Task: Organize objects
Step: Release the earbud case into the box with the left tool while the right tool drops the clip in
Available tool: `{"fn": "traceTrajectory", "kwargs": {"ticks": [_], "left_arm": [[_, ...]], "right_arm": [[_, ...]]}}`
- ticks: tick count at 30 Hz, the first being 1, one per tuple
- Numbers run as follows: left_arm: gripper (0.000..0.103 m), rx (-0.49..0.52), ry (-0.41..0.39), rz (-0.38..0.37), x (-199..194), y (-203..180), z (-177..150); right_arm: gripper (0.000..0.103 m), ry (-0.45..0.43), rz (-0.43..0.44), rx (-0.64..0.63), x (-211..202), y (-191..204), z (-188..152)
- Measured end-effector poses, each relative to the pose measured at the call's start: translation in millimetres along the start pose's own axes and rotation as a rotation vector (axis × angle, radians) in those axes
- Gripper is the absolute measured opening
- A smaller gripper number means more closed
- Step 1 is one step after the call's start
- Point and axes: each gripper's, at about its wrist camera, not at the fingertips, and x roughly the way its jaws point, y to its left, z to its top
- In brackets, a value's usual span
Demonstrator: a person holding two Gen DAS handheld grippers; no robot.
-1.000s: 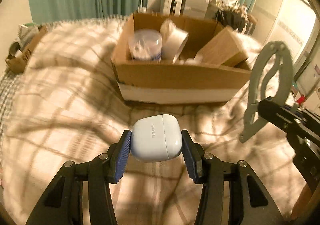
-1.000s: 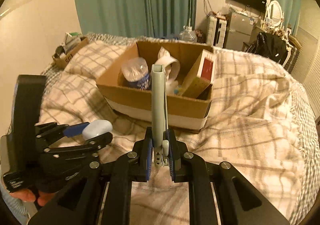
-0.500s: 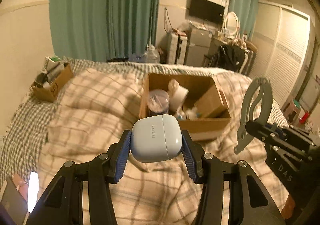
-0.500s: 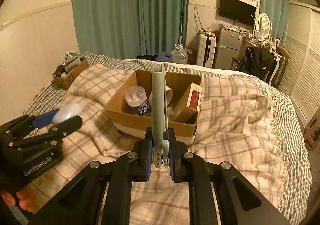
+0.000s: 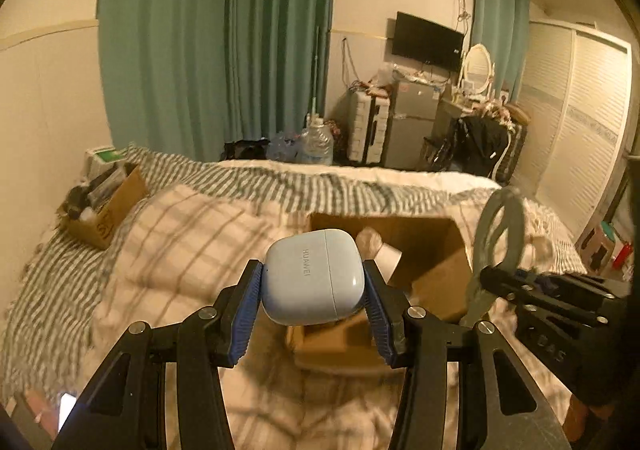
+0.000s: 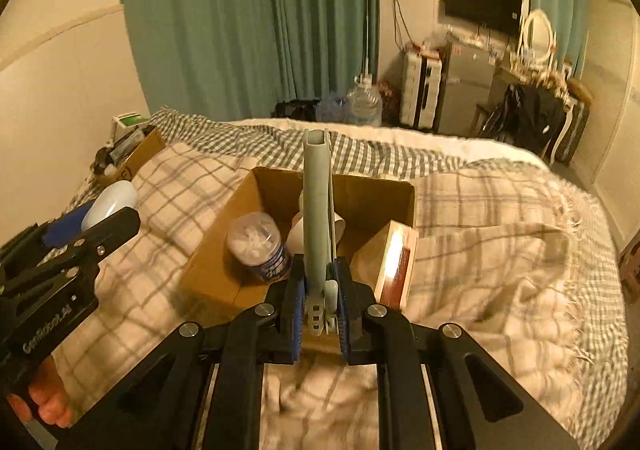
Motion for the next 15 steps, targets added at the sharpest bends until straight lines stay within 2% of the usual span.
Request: {"fn": "traceTrajectory", "kwargs": {"ticks": [6, 9, 12, 15], "left_arm": [[0.050, -0.007, 0.017, -0.024, 51.1, -8.0, 6.9], [0.050, 0.016, 0.023, -0.031, 73.8, -15.3, 4.1], [0.050, 0.047, 0.020, -0.053, 91.3, -20.2, -2.9], [0.051, 0.073, 0.050, -0.077, 105.2, -23.6, -10.3]], "right_arm": [[0.012, 0.091, -0.028, -0.027, 57.4, -14.1, 18.5], [0.012, 0.128, 0.006, -0.026, 79.4, -16.6, 18.5], [0.013, 0.136, 0.034, -0.012, 90.7, -18.0, 15.6], [0.013, 0.114, 0.045, 0.009, 93.8, -22.7, 13.4]]}}
